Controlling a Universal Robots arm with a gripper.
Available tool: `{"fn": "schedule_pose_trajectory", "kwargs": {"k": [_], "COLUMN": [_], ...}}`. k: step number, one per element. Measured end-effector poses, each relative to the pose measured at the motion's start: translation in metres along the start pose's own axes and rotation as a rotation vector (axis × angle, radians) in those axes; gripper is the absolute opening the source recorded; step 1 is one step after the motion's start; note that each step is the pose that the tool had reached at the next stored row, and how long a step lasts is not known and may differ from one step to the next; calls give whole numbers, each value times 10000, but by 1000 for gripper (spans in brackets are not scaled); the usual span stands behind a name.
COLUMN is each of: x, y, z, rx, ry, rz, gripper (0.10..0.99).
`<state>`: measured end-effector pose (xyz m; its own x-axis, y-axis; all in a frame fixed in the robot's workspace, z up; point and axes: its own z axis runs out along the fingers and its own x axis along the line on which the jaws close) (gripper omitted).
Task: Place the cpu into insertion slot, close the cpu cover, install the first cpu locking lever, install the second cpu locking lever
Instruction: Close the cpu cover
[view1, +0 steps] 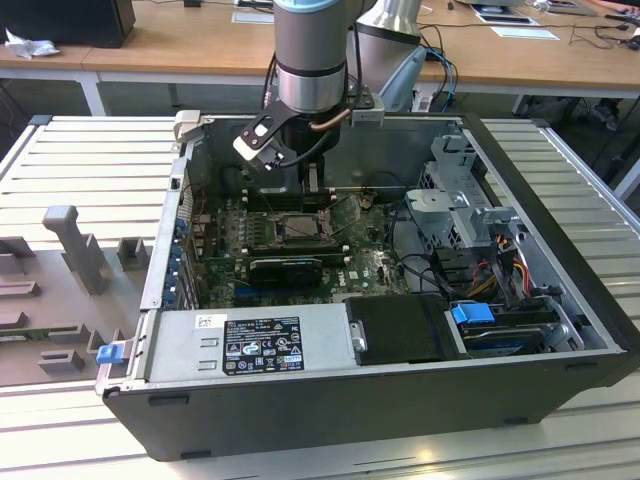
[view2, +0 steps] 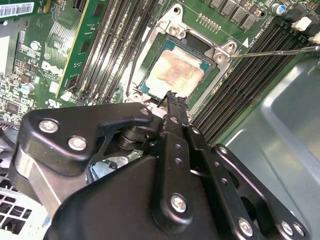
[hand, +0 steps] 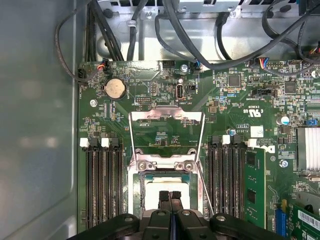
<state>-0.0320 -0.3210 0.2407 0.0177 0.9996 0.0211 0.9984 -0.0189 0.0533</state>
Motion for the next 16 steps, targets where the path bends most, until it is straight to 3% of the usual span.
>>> {"fn": "schedule_pose_trajectory", "kwargs": {"k": [16], "x": [1], "y": [3], "z": [-49], "rx": [0], "ry": [2], "rz": [-2], "gripper": [106]}}
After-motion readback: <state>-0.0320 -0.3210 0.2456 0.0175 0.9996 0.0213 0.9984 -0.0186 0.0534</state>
